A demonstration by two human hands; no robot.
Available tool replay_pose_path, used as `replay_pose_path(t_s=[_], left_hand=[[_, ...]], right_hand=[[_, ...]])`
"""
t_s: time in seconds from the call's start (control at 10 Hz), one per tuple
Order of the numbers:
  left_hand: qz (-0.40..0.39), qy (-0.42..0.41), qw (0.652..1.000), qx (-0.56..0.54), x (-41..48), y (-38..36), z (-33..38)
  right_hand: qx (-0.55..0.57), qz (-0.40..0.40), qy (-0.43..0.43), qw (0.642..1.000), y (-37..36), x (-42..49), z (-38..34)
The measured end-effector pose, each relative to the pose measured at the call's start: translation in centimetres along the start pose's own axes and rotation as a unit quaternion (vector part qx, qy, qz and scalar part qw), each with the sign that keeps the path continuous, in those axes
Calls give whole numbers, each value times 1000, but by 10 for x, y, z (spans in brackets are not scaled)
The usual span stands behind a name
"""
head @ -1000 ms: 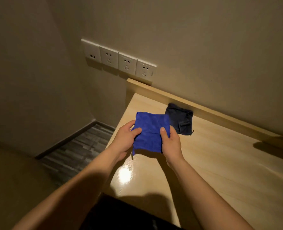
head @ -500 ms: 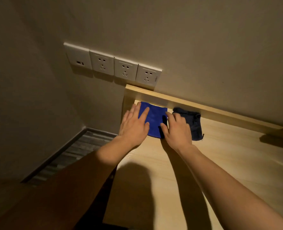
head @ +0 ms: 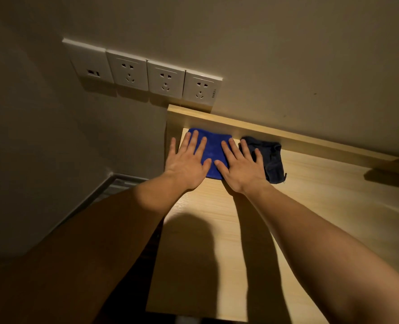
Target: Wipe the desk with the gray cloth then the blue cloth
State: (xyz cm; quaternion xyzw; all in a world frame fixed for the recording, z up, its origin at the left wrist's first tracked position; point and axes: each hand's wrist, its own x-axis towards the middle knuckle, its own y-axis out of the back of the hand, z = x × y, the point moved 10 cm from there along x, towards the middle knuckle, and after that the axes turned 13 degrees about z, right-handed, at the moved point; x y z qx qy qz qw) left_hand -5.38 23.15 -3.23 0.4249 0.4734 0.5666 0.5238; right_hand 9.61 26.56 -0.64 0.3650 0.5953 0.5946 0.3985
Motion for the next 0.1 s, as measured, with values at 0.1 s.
replay_pose_path(t_s=[0.1], left_hand=[[10,6,1000,-18,-8,13,-2]], right_hand=[[29,27,-16,999,15,-11,6]])
